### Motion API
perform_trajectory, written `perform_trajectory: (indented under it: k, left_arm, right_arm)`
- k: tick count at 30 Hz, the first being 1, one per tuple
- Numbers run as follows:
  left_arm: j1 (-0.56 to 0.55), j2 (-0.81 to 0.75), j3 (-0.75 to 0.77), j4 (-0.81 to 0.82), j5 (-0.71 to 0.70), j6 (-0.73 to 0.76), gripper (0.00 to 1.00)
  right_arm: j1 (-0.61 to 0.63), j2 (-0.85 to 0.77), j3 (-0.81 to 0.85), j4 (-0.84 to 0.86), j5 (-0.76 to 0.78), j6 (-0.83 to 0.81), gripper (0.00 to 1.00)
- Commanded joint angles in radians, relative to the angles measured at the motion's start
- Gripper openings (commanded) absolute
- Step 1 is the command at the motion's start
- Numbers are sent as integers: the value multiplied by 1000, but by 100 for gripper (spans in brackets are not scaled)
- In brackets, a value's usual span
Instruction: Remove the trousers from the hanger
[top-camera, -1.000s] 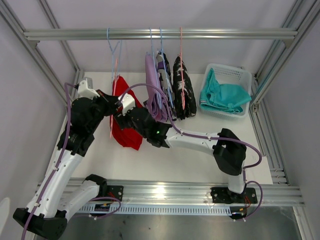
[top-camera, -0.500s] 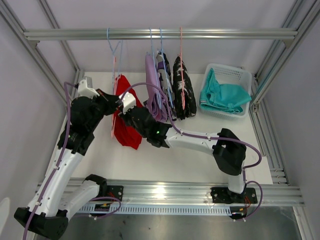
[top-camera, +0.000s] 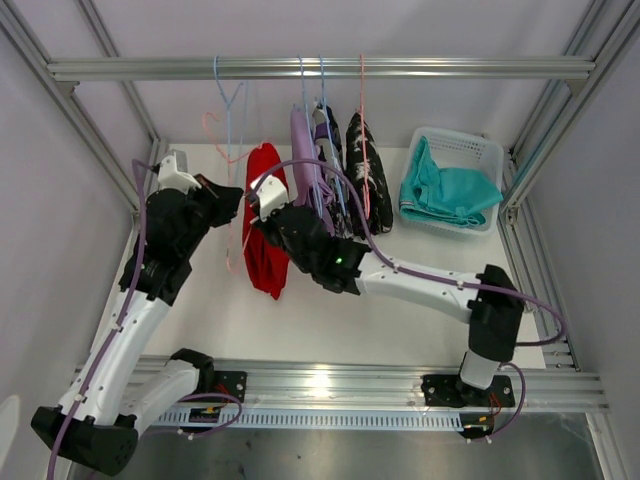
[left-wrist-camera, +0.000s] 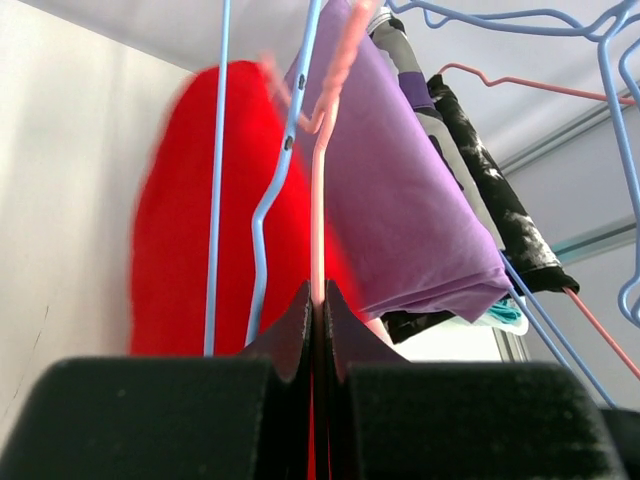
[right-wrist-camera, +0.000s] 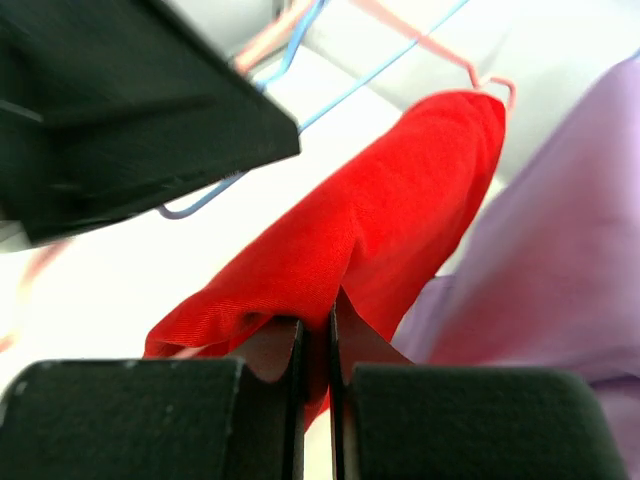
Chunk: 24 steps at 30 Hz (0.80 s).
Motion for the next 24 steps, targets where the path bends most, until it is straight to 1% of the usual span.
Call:
perform_trajectory:
  k: [1, 7, 14, 18, 21, 22, 24]
  left_arm:
    - [12, 11, 25, 62, -39, 11, 0]
    - [9, 41, 21, 62, -41, 7, 0]
    - [-5, 84, 25, 50, -61, 14, 1]
    - [-26, 98, 30, 47, -91, 36, 0]
    - [-40, 118, 32, 42, -104, 47, 0]
    - [-43, 126, 30, 41, -104, 50, 0]
    - [-45, 141, 33, 41, -107, 54, 0]
  right_arm:
    - [29, -175, 63, 34, 60, -56, 0]
    - [41, -282, 78, -55, 65, -66, 0]
    - [41, -270, 219, -195, 54, -83, 0]
    - [43, -232, 332, -255, 42, -91, 0]
    - [44, -183, 455, -314, 36, -112, 0]
    - [47, -155, 533, -334, 39, -119, 0]
    - [50, -129, 611, -391, 43, -141, 0]
